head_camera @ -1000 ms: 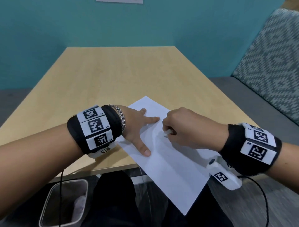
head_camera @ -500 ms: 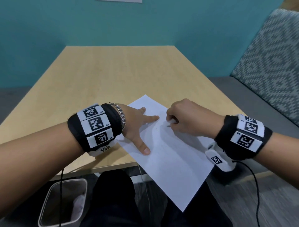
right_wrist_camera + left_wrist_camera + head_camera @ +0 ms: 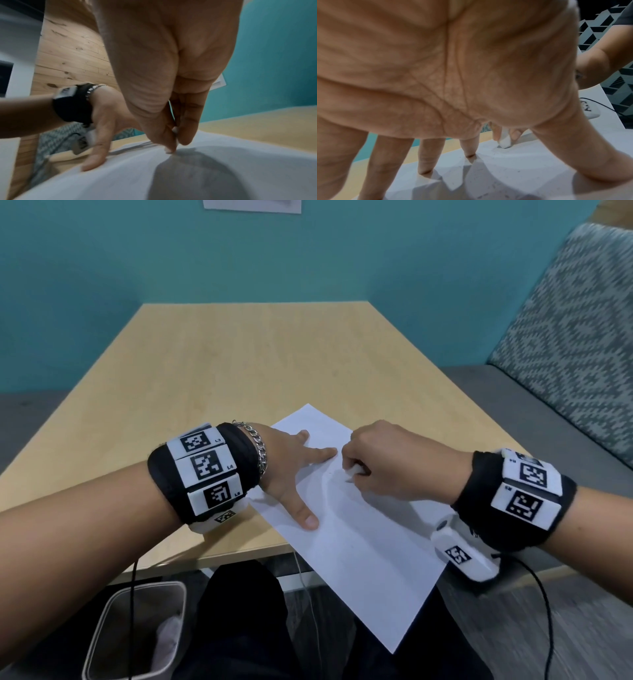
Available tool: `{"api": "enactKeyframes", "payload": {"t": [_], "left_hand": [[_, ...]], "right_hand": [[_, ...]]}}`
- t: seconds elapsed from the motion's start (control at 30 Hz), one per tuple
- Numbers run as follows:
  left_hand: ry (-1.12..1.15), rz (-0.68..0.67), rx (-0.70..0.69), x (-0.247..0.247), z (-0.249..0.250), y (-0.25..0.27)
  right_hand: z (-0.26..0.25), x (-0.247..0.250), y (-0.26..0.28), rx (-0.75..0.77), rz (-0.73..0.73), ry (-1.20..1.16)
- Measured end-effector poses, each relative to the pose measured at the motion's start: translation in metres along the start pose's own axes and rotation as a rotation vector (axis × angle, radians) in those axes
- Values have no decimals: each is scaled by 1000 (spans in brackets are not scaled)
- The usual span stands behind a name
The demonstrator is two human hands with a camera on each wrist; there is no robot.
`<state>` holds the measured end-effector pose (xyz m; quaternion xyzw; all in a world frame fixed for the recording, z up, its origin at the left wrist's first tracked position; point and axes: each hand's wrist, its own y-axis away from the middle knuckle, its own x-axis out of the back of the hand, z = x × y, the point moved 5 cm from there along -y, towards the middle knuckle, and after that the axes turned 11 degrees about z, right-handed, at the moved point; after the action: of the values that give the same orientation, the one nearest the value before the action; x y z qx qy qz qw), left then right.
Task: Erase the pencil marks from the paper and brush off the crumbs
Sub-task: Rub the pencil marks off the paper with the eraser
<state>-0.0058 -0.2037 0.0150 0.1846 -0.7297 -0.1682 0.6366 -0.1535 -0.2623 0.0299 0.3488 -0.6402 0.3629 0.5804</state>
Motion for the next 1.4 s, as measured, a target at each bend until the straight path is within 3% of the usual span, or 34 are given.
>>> {"api": "enactKeyframes", "payload": {"t": [0.13, 0.3, 0.47, 0.67, 0.9, 1.0, 1.13, 1.3, 1.4], "left_hand": [[0, -16, 7, 1, 1, 2], [-12, -4, -15, 1, -2, 4], [21, -23, -40, 1, -13, 4], [113, 14, -72, 1, -10, 1], [99, 17, -60, -5, -8, -5], [81, 27, -57, -6, -8, -7], [85, 32, -52, -8, -9, -8], [78, 7, -45, -6, -8, -7], [60, 21, -47, -6, -8, -7]], "right_hand": [[20, 6, -8, -75, 66, 6], [9, 9, 11, 9, -5, -85], [37, 20, 28, -82, 96, -98], [10, 8, 56, -50, 28, -139], [7, 13, 24, -41, 109, -135], [0, 6, 22, -56, 100, -131], [-19, 3, 27, 57, -5, -130], [9, 6, 9, -51, 81, -48], [-5, 4, 20, 25, 53, -59]]}}
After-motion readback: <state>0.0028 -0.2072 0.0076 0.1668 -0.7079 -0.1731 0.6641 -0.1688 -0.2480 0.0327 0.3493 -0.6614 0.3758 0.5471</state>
